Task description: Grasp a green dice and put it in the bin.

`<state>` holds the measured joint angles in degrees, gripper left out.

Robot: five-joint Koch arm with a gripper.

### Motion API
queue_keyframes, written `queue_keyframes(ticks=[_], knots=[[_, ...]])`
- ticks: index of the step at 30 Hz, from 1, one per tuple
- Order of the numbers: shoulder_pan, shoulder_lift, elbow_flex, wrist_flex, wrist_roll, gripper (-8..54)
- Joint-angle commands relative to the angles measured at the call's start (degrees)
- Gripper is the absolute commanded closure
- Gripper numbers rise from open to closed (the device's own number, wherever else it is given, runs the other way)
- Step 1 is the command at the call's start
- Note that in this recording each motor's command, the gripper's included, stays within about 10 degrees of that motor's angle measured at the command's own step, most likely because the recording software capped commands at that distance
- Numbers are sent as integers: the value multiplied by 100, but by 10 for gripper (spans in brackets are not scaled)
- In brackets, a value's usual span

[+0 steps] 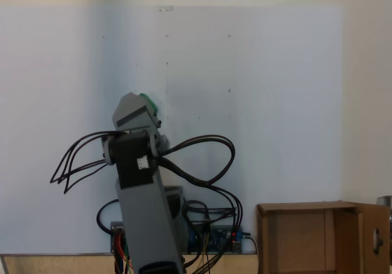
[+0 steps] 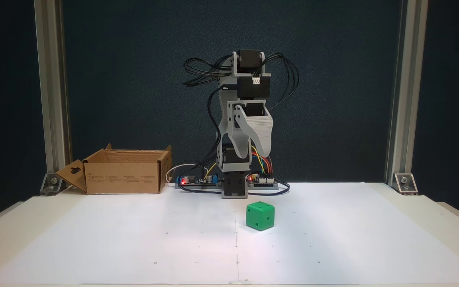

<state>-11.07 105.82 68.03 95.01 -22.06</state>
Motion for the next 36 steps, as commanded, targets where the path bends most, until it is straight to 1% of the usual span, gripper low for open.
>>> queue_keyframes(ticks=[1, 12, 16, 20, 28, 36], knots=[[-26, 9, -264, -18, -396, 4], [-149, -255, -264, -114, -404, 11], [255, -510, -264, 44, -387, 11], [615, -809, -246, 44, 62, 5], [299, -800, -255, 9, -193, 2], [202, -800, -246, -53, -791, 5]])
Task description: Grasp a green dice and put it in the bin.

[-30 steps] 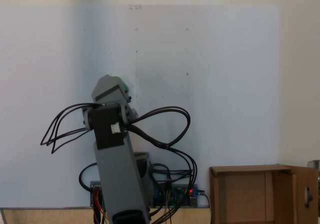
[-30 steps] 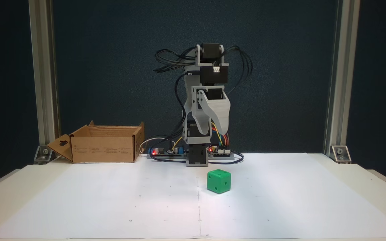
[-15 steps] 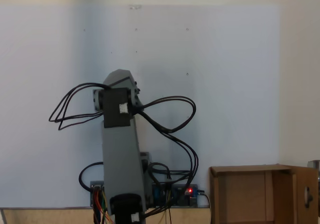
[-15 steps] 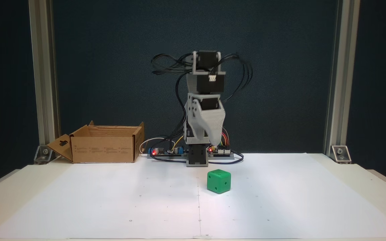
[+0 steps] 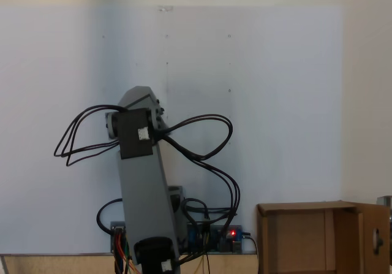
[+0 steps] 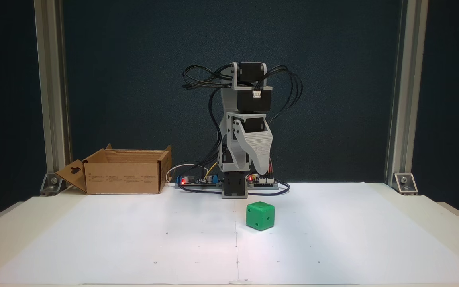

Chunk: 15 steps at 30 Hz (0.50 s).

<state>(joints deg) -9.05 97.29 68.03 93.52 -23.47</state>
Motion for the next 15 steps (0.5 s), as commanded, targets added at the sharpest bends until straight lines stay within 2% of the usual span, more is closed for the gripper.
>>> queue_keyframes(ticks=[1, 15], knots=[[9, 53, -246, 79, -721, 5], [-132, 114, 132, -606, -773, 1]])
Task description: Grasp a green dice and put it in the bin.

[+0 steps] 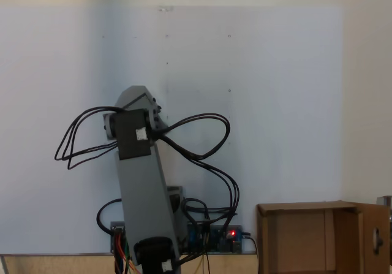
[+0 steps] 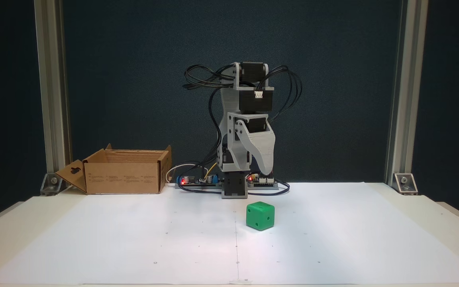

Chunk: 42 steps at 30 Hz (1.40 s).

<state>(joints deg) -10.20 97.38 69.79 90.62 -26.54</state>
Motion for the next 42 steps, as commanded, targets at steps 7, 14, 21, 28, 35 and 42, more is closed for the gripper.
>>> queue_keyframes(ticks=[7, 14, 21, 28, 35, 42], knots=[[-26, 132, 571, -800, -475, 1], [-176, 141, 800, -1002, -475, 2], [-246, 88, 826, -1230, -483, 4], [-334, -35, 844, -1441, -475, 8], [-290, -53, 914, -1477, -475, 8], [-229, -413, 940, -1494, -466, 14]])
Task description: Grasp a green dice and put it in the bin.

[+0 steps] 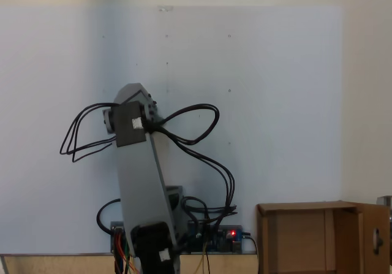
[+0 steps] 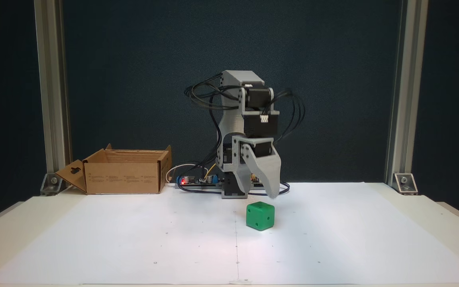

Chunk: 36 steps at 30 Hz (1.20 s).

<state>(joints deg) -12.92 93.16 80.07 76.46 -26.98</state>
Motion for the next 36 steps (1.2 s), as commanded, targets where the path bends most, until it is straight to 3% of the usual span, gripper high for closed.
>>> queue_keyframes(ticks=[1, 18, 36], knots=[[35, -18, -88, -79, -422, 14], [149, -606, -53, -264, -396, 17], [70, -624, 615, -1187, -352, 24]])
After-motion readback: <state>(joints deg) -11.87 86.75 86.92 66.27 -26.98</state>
